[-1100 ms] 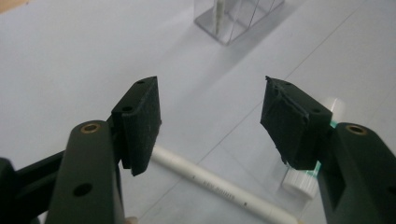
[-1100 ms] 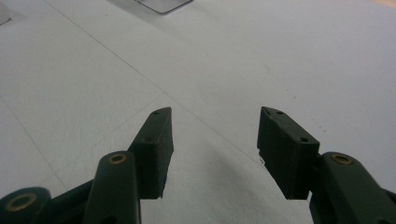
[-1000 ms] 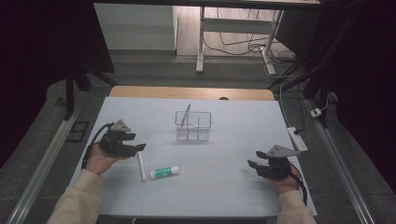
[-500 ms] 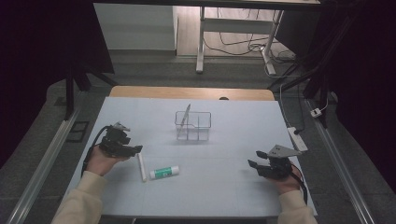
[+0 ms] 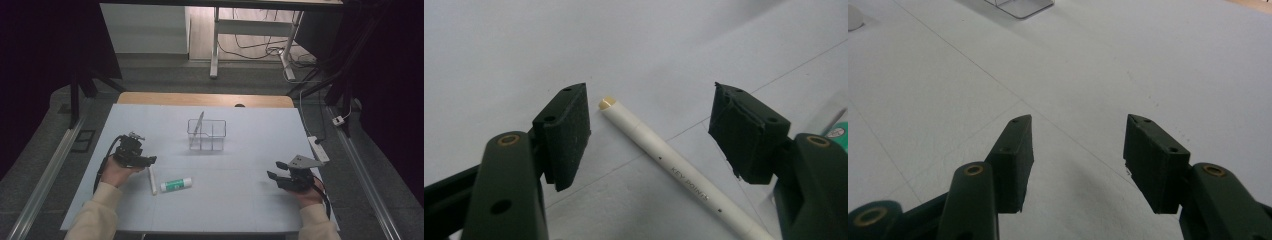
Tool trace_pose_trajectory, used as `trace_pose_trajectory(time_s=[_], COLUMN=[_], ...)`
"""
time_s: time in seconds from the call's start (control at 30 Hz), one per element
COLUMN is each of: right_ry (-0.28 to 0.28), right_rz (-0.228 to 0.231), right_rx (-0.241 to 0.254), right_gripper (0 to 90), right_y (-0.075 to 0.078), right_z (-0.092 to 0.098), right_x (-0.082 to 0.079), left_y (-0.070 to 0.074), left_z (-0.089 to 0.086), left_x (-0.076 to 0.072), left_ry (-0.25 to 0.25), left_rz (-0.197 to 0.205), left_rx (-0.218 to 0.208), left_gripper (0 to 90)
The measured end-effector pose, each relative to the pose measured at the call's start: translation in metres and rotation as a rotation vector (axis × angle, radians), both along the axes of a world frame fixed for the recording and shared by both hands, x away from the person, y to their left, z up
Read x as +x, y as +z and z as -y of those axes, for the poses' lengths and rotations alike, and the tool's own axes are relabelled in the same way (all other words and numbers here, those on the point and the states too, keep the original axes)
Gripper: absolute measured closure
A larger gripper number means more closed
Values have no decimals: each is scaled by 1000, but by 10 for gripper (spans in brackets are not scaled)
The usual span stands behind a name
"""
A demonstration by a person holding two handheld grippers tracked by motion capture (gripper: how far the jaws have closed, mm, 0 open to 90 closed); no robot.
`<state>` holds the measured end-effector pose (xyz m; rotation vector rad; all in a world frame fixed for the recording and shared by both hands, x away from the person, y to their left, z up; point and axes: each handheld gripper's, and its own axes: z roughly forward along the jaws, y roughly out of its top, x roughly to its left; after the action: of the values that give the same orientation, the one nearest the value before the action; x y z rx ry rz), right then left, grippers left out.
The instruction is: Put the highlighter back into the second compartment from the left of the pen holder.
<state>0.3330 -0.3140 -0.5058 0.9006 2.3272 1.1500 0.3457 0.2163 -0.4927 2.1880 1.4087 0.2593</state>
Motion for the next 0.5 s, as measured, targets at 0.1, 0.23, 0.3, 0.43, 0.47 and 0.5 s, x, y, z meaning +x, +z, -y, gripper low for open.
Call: trace_pose_trajectory(time_s=[0.1, 0.23, 0.3, 0.43, 0.47, 0.5], right_ry=[2, -2, -2, -2, 1, 2], right_rz=[3, 3, 3, 3, 2, 0], right_rx=[-1, 0, 0, -5, -2, -3], right_gripper=[448, 448, 448, 448, 448, 448], right_y=[0, 0, 1, 0, 0, 0], right_z=[-1, 0, 0, 0, 0, 0], right_x=[0, -1, -1, 0, 0, 0], left_y=[-3, -8, -9, -13, -14, -15], left_z=[1, 3, 3, 3, 4, 4], left_x=[2, 4, 5, 8, 9, 9], left_ry=[1, 18, 22, 42, 49, 48], left_rz=[-12, -26, -33, -50, -52, -58], left_rx=[5, 11, 18, 33, 32, 38], left_gripper=[327, 329, 334, 341, 342, 343])
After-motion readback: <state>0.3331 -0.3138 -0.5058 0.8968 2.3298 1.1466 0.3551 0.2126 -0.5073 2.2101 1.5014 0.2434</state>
